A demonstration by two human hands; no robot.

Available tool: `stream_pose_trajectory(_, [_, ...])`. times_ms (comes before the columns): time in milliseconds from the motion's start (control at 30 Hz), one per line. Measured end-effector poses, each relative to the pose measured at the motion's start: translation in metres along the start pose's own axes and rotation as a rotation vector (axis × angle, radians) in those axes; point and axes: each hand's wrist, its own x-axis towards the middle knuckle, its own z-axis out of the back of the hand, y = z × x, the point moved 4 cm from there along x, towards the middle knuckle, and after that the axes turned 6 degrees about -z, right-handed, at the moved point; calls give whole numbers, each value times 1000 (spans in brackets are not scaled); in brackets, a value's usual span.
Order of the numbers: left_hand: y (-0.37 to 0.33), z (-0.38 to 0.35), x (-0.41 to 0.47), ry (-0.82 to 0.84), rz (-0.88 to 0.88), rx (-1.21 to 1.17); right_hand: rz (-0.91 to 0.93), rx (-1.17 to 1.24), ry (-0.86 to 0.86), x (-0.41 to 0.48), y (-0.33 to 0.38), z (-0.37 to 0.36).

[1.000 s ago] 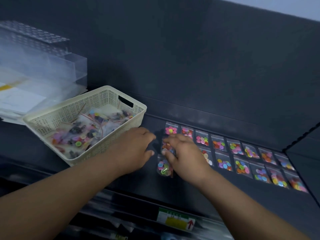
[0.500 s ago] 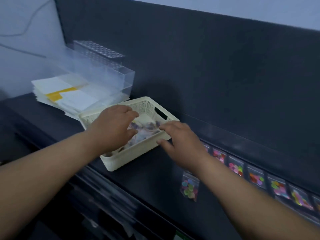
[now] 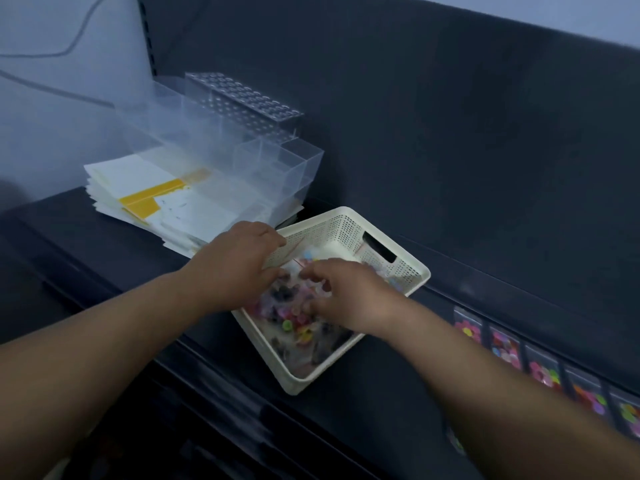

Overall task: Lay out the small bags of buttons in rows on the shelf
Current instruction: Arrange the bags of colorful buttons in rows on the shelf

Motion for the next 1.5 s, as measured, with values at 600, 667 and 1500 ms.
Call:
stream_pose_trajectory(600, [21, -9, 5, -19, -90, -161, 9, -4, -15, 35, 11, -17])
stream_pose_trajectory(667, [22, -9, 6, -17, -88, -173, 38, -27, 104, 37, 24, -29])
stream_pose_trajectory(1500, [34, -11, 7, 2, -101, -302, -133, 1, 80, 37, 4, -4])
